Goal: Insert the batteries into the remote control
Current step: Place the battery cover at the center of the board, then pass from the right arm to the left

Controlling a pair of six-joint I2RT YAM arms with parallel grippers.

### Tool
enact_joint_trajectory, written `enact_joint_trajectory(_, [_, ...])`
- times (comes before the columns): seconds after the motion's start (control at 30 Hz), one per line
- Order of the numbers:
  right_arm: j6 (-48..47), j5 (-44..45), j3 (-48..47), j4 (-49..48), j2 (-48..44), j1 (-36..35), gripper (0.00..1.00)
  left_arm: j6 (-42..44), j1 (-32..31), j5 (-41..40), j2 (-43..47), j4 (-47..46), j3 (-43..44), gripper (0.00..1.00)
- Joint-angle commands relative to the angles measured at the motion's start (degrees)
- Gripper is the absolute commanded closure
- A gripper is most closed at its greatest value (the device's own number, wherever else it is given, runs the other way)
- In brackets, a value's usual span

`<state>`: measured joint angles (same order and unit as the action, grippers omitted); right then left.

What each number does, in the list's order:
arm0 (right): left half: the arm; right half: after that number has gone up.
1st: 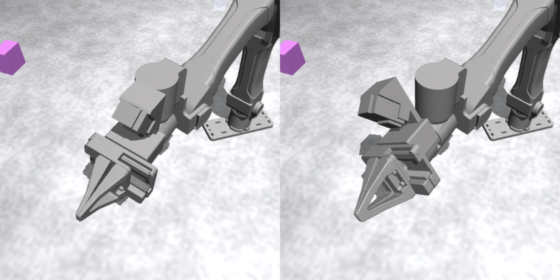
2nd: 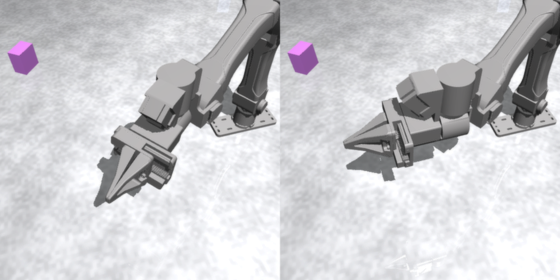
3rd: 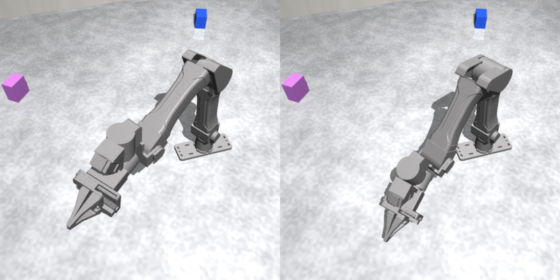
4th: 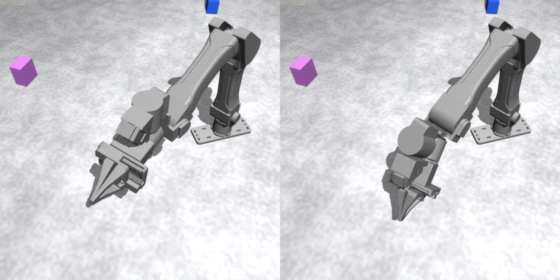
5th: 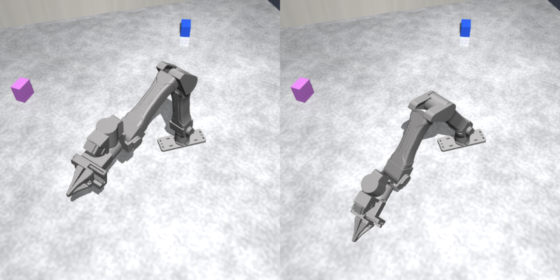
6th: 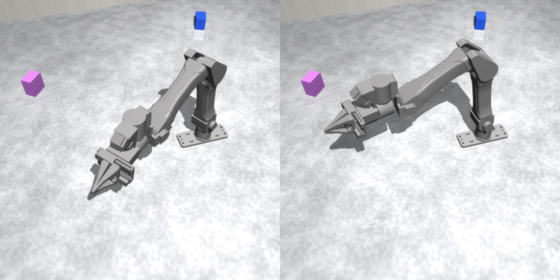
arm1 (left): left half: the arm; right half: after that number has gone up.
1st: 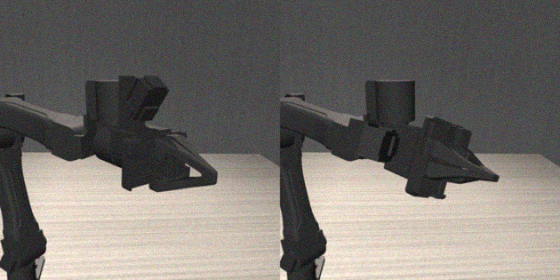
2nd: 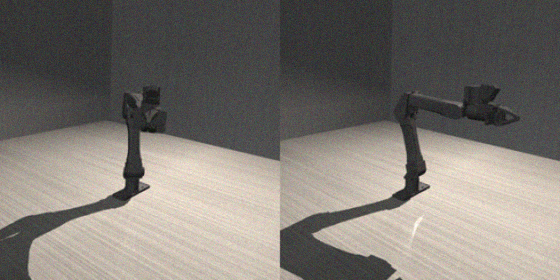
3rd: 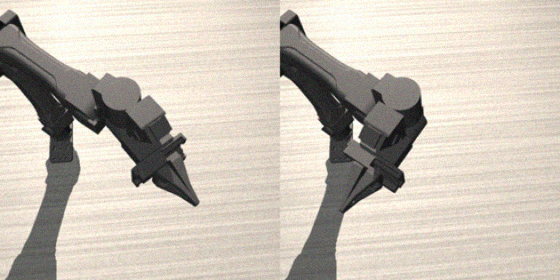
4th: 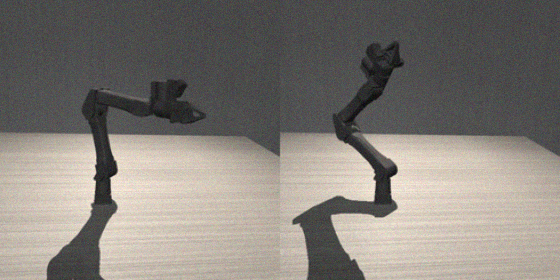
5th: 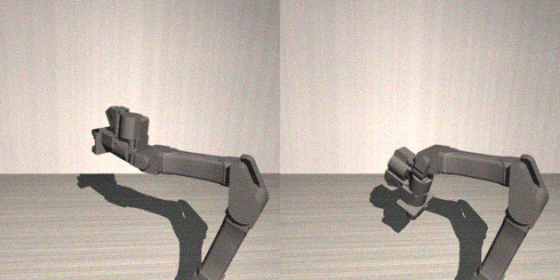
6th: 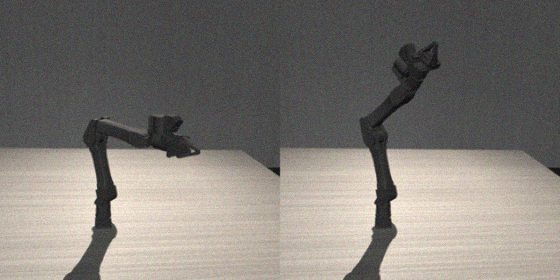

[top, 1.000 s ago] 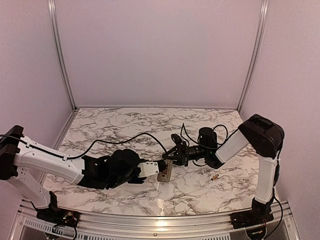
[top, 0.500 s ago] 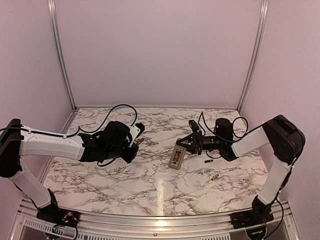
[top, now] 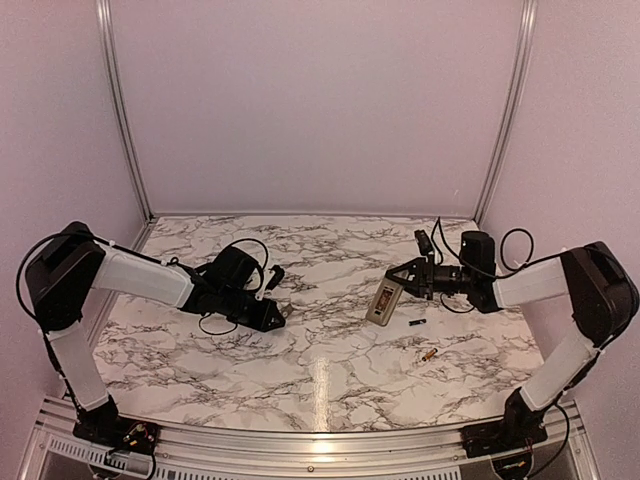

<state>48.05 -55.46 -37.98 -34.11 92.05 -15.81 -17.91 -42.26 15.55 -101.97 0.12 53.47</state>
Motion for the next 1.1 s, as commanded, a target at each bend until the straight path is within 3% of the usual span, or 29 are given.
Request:
enact_joint_trajectory(0.0, [-4.4, 1.3, 2.5, 5.0, -2.4, 3.5, 1.0, -3.5, 0.8, 4.2, -3.5, -0.2, 2.2, 0.95])
enact_joint_trajectory(0.33, [-14.5, 6.1, 1.7, 18.4, -5.0, 6.2, 1.0, -2.9, 1.2, 1.8, -6.8, 4.6, 4.2, 0.81])
enact_joint_trajectory(0.67, [-17.9, 7.5, -0.7, 24.3, -6.2, 8.8, 1.0, 1.6, 1.3, -1.2, -0.6, 4.5, 3.7, 0.41])
enact_joint_trajectory(0.93, [-15.7, 2.3, -1.0, 20.6, -5.0, 8.7, 1.0, 6.3, 1.2, -3.5, 9.7, 2.0, 2.4, 0.11])
enact_joint_trajectory(1.07, [-16.5, 1.6, -3.0, 21.6, -5.2, 6.3, 1.0, 6.2, 1.1, -0.8, 12.4, -1.9, 0.8, 0.1])
